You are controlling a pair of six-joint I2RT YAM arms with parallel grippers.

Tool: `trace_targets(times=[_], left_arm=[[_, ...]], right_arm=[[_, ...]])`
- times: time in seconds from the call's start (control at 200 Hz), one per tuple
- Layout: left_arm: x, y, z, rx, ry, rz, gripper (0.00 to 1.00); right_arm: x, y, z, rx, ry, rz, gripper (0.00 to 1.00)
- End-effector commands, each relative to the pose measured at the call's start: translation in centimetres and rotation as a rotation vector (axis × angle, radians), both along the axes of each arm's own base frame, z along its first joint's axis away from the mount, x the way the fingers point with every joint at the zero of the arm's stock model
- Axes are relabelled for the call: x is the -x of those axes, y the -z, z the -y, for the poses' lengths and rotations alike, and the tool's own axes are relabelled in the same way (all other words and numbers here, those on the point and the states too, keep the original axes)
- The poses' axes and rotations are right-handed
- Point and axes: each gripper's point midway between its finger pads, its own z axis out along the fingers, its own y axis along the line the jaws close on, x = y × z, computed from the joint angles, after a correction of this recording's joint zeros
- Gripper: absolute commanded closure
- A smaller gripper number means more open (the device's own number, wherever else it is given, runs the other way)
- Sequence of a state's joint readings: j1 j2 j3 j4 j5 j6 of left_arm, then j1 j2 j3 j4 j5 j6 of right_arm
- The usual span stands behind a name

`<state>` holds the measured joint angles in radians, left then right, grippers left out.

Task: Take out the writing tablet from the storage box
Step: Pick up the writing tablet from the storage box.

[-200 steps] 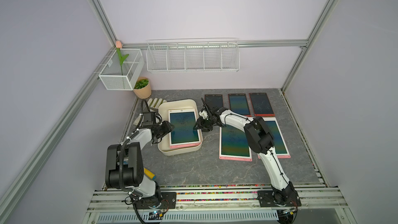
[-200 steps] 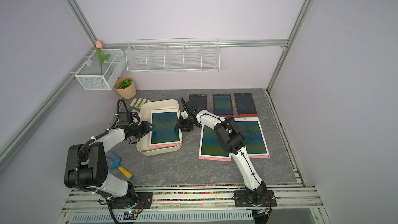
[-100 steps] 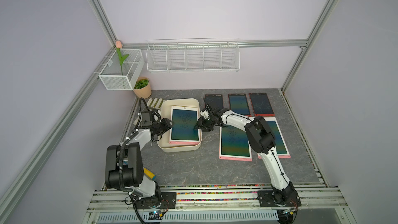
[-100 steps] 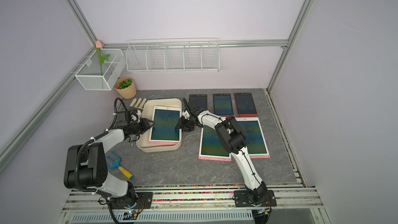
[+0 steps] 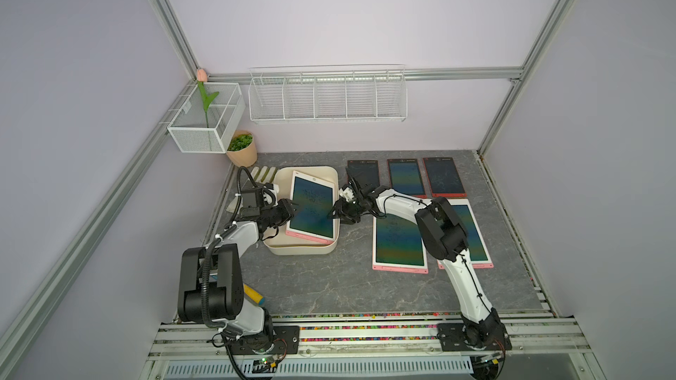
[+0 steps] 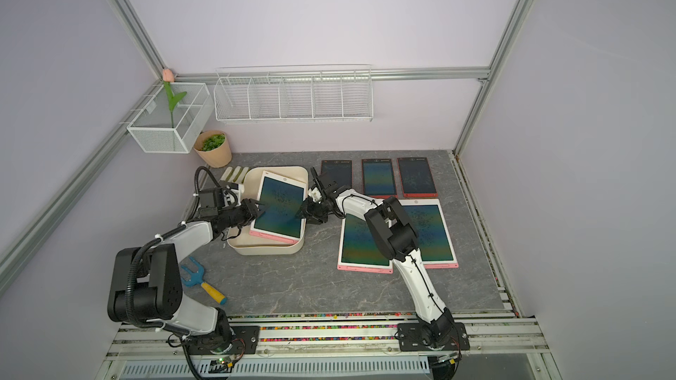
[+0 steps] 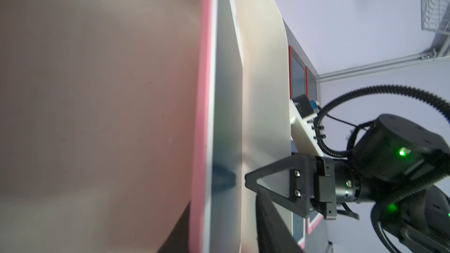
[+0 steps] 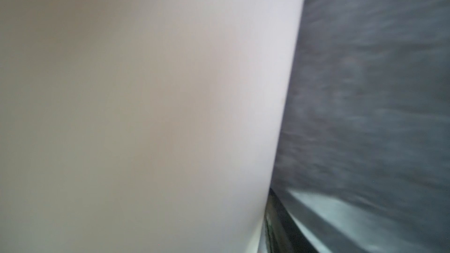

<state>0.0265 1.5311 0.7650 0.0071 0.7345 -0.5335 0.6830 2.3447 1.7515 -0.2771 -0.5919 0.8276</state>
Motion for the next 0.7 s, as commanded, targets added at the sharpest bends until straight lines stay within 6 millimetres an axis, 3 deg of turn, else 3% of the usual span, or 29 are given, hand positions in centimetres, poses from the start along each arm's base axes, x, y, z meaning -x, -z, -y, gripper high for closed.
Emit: trace_targets(times=[0.0, 0.345, 0.695], left_arm=[[1.5, -0.1, 1.8, 0.084, 0.077, -0.036, 0.65], [1.6, 0.2, 1.1, 0.025, 0.052, -0.06, 0.72], [1.8, 0.5, -0.1, -0.07, 0.017, -0.115, 0.96]], right_arm=[[1.3, -7.2, -3.6, -0.234, -0.11, 0.082, 0.53], [1.2, -7.2, -2.9, -0.23, -0.104, 0.081, 0.52], [0.9, -8.0, -2.6, -0.239, -0.081, 0.093, 0.46]])
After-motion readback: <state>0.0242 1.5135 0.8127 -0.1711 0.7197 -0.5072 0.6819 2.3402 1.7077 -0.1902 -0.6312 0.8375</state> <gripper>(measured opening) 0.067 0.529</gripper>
